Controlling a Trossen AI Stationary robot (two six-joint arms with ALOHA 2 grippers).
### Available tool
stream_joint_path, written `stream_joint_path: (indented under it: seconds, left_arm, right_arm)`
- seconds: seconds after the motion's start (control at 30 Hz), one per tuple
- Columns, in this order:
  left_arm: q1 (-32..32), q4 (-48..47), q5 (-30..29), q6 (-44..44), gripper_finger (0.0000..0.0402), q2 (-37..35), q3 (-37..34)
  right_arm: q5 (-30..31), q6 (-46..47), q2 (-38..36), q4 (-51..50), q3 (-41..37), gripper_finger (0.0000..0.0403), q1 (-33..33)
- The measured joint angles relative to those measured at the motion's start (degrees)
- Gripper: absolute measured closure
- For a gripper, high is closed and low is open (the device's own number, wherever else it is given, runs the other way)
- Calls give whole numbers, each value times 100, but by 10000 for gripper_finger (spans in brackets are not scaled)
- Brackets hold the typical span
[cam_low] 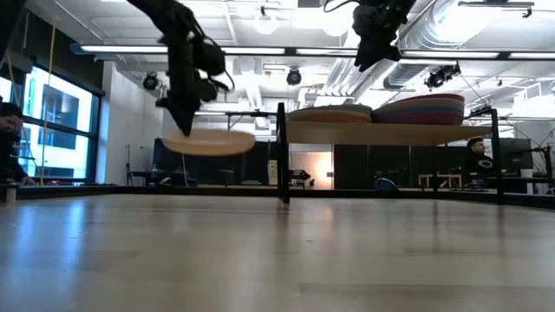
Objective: Place and stack plates onto a shelf
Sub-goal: Stack the light yellow plate on the light blue plate on the shelf
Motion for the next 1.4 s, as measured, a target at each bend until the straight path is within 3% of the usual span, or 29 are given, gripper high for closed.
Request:
stream_joint_path:
  seconds: [0.33, 0.67, 1.2, 1.4]
  left_arm:
    - [142, -84, -446, -389, 401, -1368, 0]
    - [136, 120, -468, -859, 402, -2330, 2]
    - [-192, 955, -79, -1047, 401, -2544, 4]
    - [-384, 1229, -78, -1221, 401, -2543, 4]
  right_arm:
    - [11, -204, 0, 0, 0, 308, 75]
    - [251, -351, 2, 0, 0, 308, 299]
    - [309, -908, 2, -22, 0, 307, 330]
    - [339, -909, 2, -13, 0, 278, 330]
